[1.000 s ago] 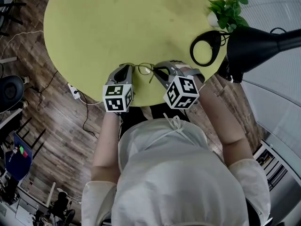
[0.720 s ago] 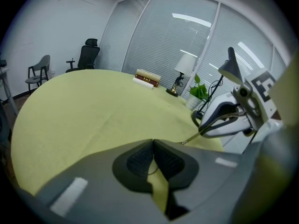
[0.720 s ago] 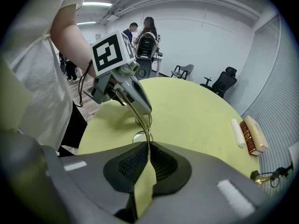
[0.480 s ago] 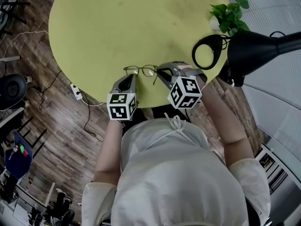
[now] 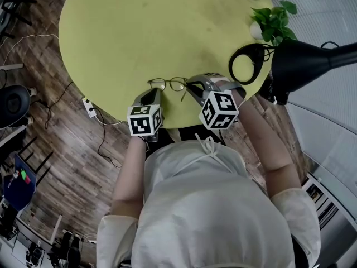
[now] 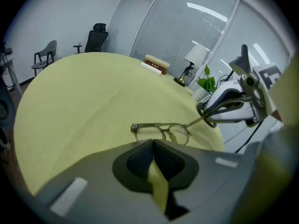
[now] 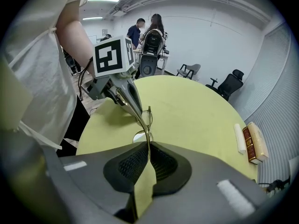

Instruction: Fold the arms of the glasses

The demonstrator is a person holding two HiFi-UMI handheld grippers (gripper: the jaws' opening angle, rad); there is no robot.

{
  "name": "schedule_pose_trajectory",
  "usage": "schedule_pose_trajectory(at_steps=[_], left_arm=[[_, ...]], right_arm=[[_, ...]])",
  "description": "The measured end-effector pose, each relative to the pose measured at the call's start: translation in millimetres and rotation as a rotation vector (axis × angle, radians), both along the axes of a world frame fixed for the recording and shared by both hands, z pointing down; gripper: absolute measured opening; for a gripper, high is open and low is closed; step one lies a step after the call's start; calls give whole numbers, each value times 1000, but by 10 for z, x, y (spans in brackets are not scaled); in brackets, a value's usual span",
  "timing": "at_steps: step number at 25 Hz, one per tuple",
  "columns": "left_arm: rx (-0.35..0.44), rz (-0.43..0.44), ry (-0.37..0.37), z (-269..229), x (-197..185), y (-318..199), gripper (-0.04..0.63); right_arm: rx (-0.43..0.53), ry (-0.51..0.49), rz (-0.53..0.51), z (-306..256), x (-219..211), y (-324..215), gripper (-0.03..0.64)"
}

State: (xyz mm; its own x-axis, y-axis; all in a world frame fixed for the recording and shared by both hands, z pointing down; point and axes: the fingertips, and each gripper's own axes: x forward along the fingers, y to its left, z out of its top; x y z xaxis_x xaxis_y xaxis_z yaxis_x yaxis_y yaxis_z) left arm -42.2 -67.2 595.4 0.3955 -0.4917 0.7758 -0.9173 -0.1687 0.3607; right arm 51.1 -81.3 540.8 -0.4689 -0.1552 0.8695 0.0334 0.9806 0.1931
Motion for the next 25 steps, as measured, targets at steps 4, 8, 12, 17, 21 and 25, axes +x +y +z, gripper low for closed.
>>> schedule_pose_trajectory(at_steps=[4, 8, 12, 17, 21, 25], left_arm=[[1, -2, 17, 11, 16, 6, 6], [7, -5, 32, 4, 6, 12, 6], [25, -1, 28, 4, 15, 5, 6], [34, -43, 58, -14, -51, -14, 6], [28, -53, 63, -9, -78, -3, 6], [26, -64, 65, -7, -99, 9, 6]], right_arm=[[4, 24, 3, 57, -24, -43, 17], [-2, 32, -9, 62, -102, -64, 17], [-20, 37, -25, 101, -222, -52, 18], [-31, 59, -37, 173, -354, -59, 18], [-50, 51, -37, 208, -424, -69, 20], [-61, 57, -39, 259, -492, -76, 20]])
